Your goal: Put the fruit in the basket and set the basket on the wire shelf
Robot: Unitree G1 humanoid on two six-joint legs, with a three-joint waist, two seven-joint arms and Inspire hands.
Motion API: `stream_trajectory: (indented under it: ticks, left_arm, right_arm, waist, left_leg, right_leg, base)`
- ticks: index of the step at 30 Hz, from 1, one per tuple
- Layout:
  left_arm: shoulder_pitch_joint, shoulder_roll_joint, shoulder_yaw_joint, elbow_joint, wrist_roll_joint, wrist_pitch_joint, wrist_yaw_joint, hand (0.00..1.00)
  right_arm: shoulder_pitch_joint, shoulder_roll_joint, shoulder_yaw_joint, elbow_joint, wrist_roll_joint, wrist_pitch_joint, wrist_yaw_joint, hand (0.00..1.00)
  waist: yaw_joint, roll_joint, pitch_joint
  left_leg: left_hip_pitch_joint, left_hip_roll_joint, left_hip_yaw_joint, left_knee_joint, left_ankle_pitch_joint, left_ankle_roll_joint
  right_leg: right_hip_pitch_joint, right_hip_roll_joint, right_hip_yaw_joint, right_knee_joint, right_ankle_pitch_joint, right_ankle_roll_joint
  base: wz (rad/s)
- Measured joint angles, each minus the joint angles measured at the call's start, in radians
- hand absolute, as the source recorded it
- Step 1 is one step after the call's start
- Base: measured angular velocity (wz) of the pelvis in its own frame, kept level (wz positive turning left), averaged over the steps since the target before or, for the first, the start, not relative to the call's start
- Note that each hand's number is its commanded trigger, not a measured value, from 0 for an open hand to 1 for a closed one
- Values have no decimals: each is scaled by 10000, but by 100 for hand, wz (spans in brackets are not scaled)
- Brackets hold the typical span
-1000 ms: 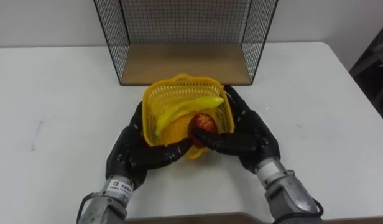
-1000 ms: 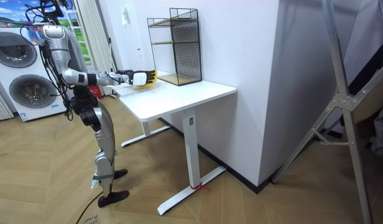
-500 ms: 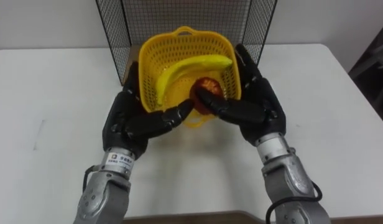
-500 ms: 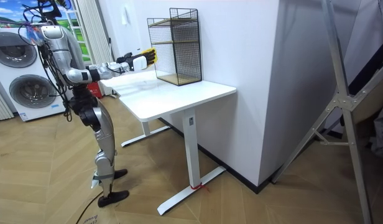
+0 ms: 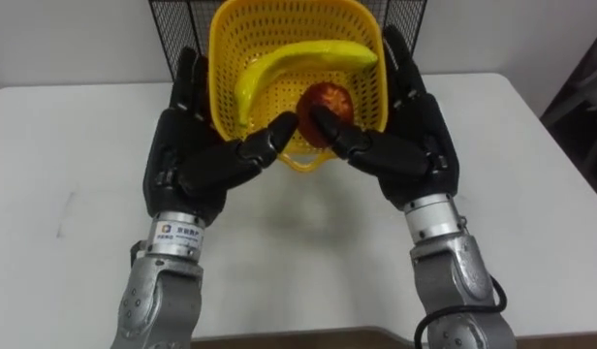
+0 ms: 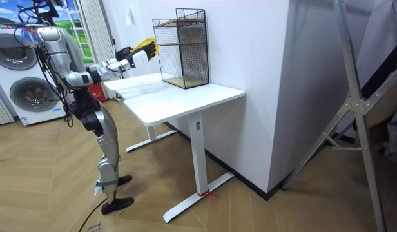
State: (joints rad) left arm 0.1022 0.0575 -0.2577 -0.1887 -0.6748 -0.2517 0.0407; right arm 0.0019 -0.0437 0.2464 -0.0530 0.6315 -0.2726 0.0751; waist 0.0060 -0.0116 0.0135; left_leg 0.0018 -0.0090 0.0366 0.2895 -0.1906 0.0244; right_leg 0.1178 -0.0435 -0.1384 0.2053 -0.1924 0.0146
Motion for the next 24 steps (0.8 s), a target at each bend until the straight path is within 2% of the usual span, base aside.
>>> stream_trajectory:
  ticks: [5, 8, 11, 13, 15, 16, 18, 20, 21, 24]
  left_arm:
    - [0, 2, 0, 0, -2, -45, 14, 0]
    - [2, 5, -3, 19, -9, -108, 13, 0]
    - [18, 0, -17, 94, -3, -127, 12, 0]
    - [35, 3, -17, 108, -8, -196, 1, 0]
    - [58, 5, -15, 142, -15, -202, -20, 0]
    - [63, -3, -24, 157, -16, -202, -24, 0]
    - [64, 11, -15, 293, -15, -200, -53, 0]
    - [63, 59, -10, 365, -24, -192, -60, 0]
    - [62, 56, -8, 363, -32, -198, -65, 0]
    - [64, 69, 5, 391, -24, -198, -79, 0]
  right_arm:
    - [1, 3, 56, 0, 326, -4, 0, 0]
    - [0, 9, 83, 14, 449, -6, 15, 0]
    - [80, 30, 86, 162, 527, -131, 161, 0]
    - [94, 131, 98, 428, 545, -223, 253, 0]
    - [181, 130, 98, 523, 555, -221, 311, 0]
    - [208, 95, 99, 545, 624, -219, 339, 0]
    - [249, 101, 103, 611, 739, -205, 377, 0]
    - [216, 86, 158, 775, 770, -214, 391, 0]
    - [217, 73, 166, 787, 800, -215, 391, 0]
    - [219, 80, 170, 790, 800, -222, 398, 0]
  waist:
    - [1, -8, -1]
    - [150, -29, 17]
    - [264, -7, 49]
    - [296, 18, 83]
    - [333, -23, 55]
    - [347, -31, 54]
    - [513, 21, 79]
    - [540, -5, 54]
    - [506, -7, 32]
    - [421, -11, -3]
  left_leg:
    - [-133, 54, 6, 273, -103, -4]
    - [-251, 214, 77, 589, -246, -59]
    - [-450, 549, 81, 1490, -731, -208]
    - [-785, 876, -55, 2357, -1144, -380]
    - [-1115, 1047, -93, 3061, -1263, -479]
    - [-1417, 1186, -19, 3642, -1234, -510]
    - [-1665, 1396, 131, 4222, -1128, -627]
    - [-1676, 1422, 131, 4073, -998, -730]
    - [-1688, 1421, 127, 3889, -933, -806]
    - [-1678, 1369, 204, 3005, -766, -916]
  right_leg:
    - [-41, 48, 20, 42, 2, -5]
    - [-178, 150, 50, 304, -21, -40]
    - [-137, 412, -59, 596, -218, -231]
    - [-354, 710, -65, 1109, -632, -411]
    - [-614, 811, -81, 1614, -1006, -496]
    - [-785, 818, -110, 1957, -1219, -590]
    - [-888, 918, -44, 2205, -1334, -687]
    - [-926, 928, -51, 2273, -1312, -796]
    - [-1013, 928, -78, 2272, -1192, -926]
    - [-1293, 875, -178, 2299, -1071, -1072]
  base:
    - [-1]
    - [-11]
    - [-9]
    - [3]
    - [9]
    - [4]
    - [-12]
    - [-4]
    - [10]
    - [10]
